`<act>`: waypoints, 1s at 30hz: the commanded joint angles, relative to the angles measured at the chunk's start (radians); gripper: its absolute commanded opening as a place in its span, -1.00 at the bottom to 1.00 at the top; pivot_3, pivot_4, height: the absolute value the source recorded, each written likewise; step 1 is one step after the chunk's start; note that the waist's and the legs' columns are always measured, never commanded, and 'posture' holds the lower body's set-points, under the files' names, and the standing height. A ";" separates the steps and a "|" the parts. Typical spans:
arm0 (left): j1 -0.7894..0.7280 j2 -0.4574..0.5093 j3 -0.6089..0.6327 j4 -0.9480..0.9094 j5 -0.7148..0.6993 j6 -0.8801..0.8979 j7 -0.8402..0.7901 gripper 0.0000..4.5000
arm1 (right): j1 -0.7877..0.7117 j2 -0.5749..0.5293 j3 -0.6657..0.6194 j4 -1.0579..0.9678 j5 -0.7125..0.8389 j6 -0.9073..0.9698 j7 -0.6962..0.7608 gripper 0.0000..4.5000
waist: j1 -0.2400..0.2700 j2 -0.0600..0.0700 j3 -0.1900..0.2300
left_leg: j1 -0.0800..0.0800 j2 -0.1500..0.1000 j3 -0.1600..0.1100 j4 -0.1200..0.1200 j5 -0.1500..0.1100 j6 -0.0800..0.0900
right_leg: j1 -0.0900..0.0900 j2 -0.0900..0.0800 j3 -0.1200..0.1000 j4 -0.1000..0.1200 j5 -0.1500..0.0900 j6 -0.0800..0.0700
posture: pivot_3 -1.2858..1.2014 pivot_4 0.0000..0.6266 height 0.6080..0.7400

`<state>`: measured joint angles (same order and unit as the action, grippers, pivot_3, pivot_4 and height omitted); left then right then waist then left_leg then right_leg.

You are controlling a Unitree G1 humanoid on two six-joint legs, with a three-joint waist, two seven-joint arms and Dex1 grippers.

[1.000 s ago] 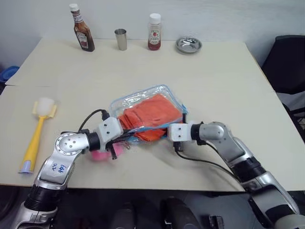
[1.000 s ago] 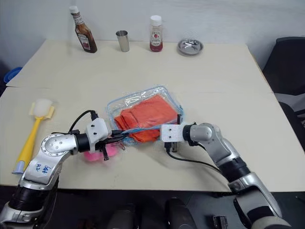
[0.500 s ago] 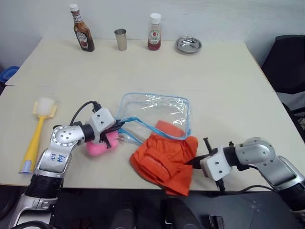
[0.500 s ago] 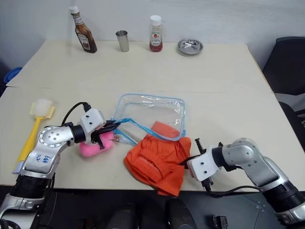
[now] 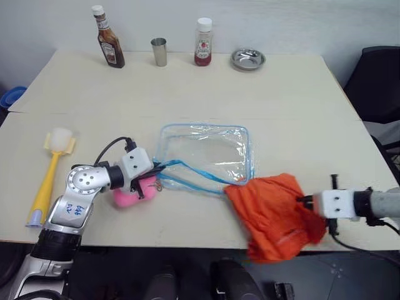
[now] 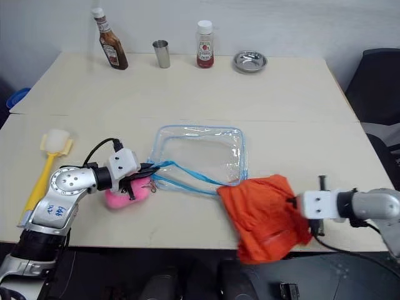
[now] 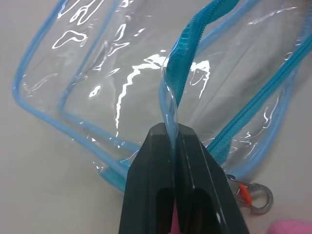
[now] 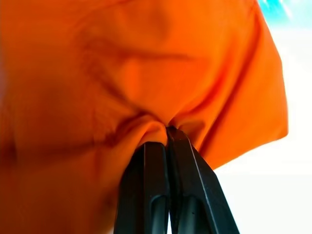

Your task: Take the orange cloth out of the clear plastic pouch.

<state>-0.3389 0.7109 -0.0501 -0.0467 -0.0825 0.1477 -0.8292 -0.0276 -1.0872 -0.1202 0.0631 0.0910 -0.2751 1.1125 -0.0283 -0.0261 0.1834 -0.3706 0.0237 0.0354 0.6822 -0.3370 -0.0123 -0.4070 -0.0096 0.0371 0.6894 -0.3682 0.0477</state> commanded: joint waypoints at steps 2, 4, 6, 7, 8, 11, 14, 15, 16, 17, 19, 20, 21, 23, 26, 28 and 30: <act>0.016 0.027 0.010 -0.032 0.003 -0.014 -0.020 -1.00 | -0.027 -0.001 -0.086 0.079 0.038 0.043 -0.039 -0.99 | -0.001 0.000 0.000 | 0.000 0.000 0.000 0.000 0.000 0.000 | 0.000 0.000 0.000 0.000 0.000 0.000 | 0.03 -0.52 1.00; 0.018 0.026 0.006 -0.044 -0.009 -0.013 -0.036 -1.00 | -0.058 0.020 -0.088 0.094 0.045 0.075 -0.065 -0.99 | -0.004 0.000 0.000 | 0.000 0.000 0.001 0.000 0.000 0.000 | 0.000 0.000 0.001 0.000 0.000 0.000 | 0.03 -0.52 1.00; 0.028 0.024 0.004 -0.076 -0.035 0.004 -0.062 -1.00 | -0.104 0.053 -0.081 0.098 0.047 0.125 -0.111 -0.99 | -0.005 0.000 0.000 | 0.001 0.000 0.001 0.000 0.000 0.000 | 0.000 0.001 0.001 0.001 0.000 0.000 | 0.03 -0.52 1.00; 0.040 0.025 0.003 -0.099 -0.050 0.012 -0.079 -1.00 | -0.131 0.077 -0.080 0.098 0.047 0.165 -0.146 -0.99 | -0.005 0.000 0.000 | 0.001 0.001 0.001 0.000 0.000 0.000 | 0.000 0.001 0.001 0.001 0.000 0.000 | 0.03 -0.52 1.00; 0.052 0.027 0.001 -0.120 -0.063 0.020 -0.095 -1.00 | -0.158 0.099 -0.079 0.100 0.039 0.200 -0.183 -0.99 | -0.006 0.000 0.000 | 0.000 0.001 0.001 0.000 0.000 0.000 | 0.000 0.001 0.001 0.001 0.000 0.000 | 0.03 -0.52 1.00; 0.093 0.042 -0.009 -0.176 -0.083 0.034 -0.136 -1.00 | -0.203 0.146 -0.065 0.102 0.008 0.268 -0.261 -0.99 | -0.002 0.001 0.000 | 0.000 0.001 0.001 0.000 0.000 0.000 | -0.001 0.000 0.001 0.001 0.000 0.000 | 0.03 -0.52 1.00; 0.114 0.054 -0.006 -0.207 -0.095 0.051 -0.156 -1.00 | -0.198 0.163 -0.052 0.076 -0.003 0.295 -0.276 -0.99 | 0.001 0.001 0.000 | 0.000 0.000 0.001 0.000 0.000 0.000 | -0.001 0.000 0.001 0.001 0.000 0.000 | 0.03 -0.52 1.00; 0.116 0.056 -0.001 -0.212 -0.101 0.060 -0.158 -1.00 | -0.193 0.165 -0.053 0.066 0.003 0.304 -0.274 -0.99 | 0.002 0.001 0.000 | 0.000 0.000 0.001 0.000 0.000 0.000 | -0.001 0.000 0.001 0.000 0.000 0.000 | 0.03 -0.52 1.00; 0.120 0.061 0.006 -0.215 -0.106 0.067 -0.162 -1.00 | -0.190 0.169 -0.060 0.060 0.010 0.327 -0.280 -0.99 | 0.002 0.001 0.000 | 0.000 0.000 0.001 0.000 0.000 0.000 | -0.001 0.000 0.001 0.000 0.000 0.000 | 0.03 -0.52 1.00; 0.122 0.066 0.011 -0.214 -0.108 0.071 -0.165 -1.00 | -0.192 0.170 -0.067 0.062 0.014 0.346 -0.286 -0.99 | 0.001 0.001 0.000 | 0.000 0.000 0.001 0.000 0.000 0.000 | 0.000 0.000 0.001 0.000 0.000 0.000 | 0.03 -0.52 1.00; 0.128 0.078 0.021 -0.210 -0.116 0.079 -0.172 -1.00 | -0.190 0.164 -0.076 0.076 0.014 0.369 -0.293 -0.99 | 0.000 0.001 0.000 | 0.000 0.000 0.001 0.000 0.000 0.000 | 0.000 0.000 0.001 0.000 0.000 0.000 | 0.03 -0.52 1.00; 0.130 0.081 0.026 -0.208 -0.120 0.086 -0.172 -1.00 | -0.184 0.157 -0.078 0.080 0.017 0.379 -0.285 -0.99 | 0.000 0.001 0.000 | 0.000 0.000 0.001 0.000 0.000 0.000 | -0.001 0.000 0.001 0.000 0.000 0.000 | 0.03 -0.52 1.00; 0.131 0.083 0.030 -0.208 -0.124 0.092 -0.171 -0.89 | -0.178 0.154 -0.081 0.079 0.024 0.392 -0.277 -0.91 | 0.000 0.001 0.000 | 0.000 0.000 0.001 0.000 0.000 0.000 | -0.001 0.000 0.001 0.000 0.000 0.000 | 0.03 -0.52 1.00; 0.132 0.085 0.038 -0.213 -0.145 0.115 -0.175 -0.68 | -0.164 0.151 -0.095 0.069 0.049 0.432 -0.260 -0.69 | -0.001 0.001 0.000 | 0.000 0.000 0.001 0.000 0.000 0.000 | -0.001 0.001 0.001 0.000 0.000 0.000 | 0.03 -0.52 1.00; 0.144 0.097 0.056 -0.248 -0.188 0.151 -0.193 -0.30 | -0.123 0.132 -0.117 0.038 0.089 0.456 -0.206 -0.28 | -0.001 0.001 0.000 | 0.000 0.000 0.001 0.000 -0.001 0.001 | -0.001 0.000 0.001 0.001 0.000 0.000 | 0.03 -0.52 1.00; 0.151 0.103 0.096 -0.280 -0.242 0.214 -0.189 -0.05 | -0.092 0.110 -0.147 0.022 0.125 0.460 -0.152 -0.01 | 0.000 0.001 0.000 | -0.001 0.000 0.001 -0.001 -0.001 0.001 | -0.001 0.000 0.001 0.000 0.000 0.000 | 0.03 -0.52 1.00; 0.161 0.119 0.147 -0.315 -0.311 0.282 -0.197 0.24 | -0.072 0.089 -0.182 0.010 0.170 0.475 -0.099 0.31 | 0.000 0.001 0.000 | 0.000 0.000 0.001 -0.001 -0.001 0.001 | 0.000 0.000 0.001 0.000 0.000 0.000 | 0.03 -0.52 1.00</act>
<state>-0.1821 0.8084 0.0344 -0.3077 -0.3263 0.3839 -1.0195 -0.1035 -0.9640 -0.2392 0.1114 0.2129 0.1928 0.9704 -0.0285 -0.0249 0.1839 -0.3711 0.0241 0.0360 0.6814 -0.3380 -0.0107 -0.4074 -0.0091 0.0382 0.6896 -0.3682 0.0478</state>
